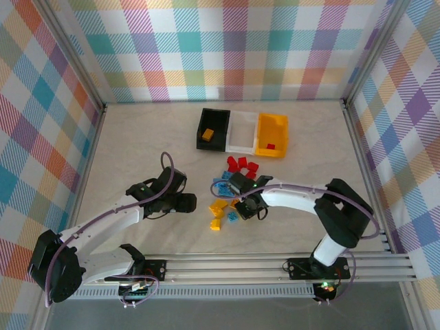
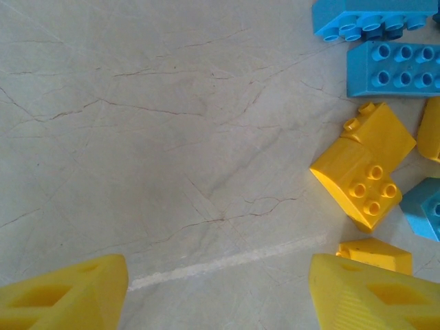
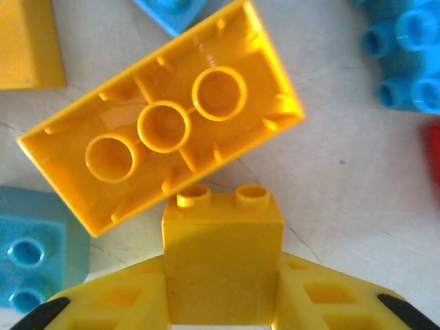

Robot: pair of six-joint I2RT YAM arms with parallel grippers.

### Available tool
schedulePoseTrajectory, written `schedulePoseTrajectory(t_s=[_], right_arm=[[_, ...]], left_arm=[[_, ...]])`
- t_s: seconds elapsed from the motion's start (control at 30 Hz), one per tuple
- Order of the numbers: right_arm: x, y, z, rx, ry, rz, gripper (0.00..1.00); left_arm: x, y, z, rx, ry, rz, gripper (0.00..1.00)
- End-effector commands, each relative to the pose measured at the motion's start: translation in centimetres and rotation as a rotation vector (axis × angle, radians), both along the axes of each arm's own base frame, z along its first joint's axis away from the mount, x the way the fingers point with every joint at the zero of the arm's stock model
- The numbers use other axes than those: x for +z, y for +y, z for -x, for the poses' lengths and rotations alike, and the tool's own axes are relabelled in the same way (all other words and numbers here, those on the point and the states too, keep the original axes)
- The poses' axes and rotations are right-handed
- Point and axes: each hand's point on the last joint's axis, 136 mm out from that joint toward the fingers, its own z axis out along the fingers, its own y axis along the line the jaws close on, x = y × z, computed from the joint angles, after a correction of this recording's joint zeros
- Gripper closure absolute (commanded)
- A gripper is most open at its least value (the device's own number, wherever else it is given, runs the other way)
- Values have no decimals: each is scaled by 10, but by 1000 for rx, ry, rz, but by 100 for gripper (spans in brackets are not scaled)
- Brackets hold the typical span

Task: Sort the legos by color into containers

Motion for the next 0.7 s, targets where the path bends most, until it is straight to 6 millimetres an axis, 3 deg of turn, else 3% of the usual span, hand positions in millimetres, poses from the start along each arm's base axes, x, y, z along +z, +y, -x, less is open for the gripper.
schedulePoseTrajectory(t_s=[0.0, 0.1, 0.2, 0.37, 0.47, 0.67], right_arm=[[33, 4, -11, -50, -87, -92, 63], [63, 11, -17, -55, -131, -154, 63], [97, 28, -36, -61, -171, -256, 62], [140, 58, -103, -102, -218, -397, 62], [143, 79, -148, -105, -221, -421, 62], [130, 103, -234, -167, -222, -473, 63]], left_arm=[[2, -10, -1, -5, 5, 45, 30], [3, -15, 0, -17, 6, 71, 30], [5, -18, 4, -27, -2, 105, 30], [1, -19, 20, -32, -15, 135, 30], [-7, -23, 31, -53, -8, 131, 30], [-18, -22, 46, -63, -2, 97, 30]])
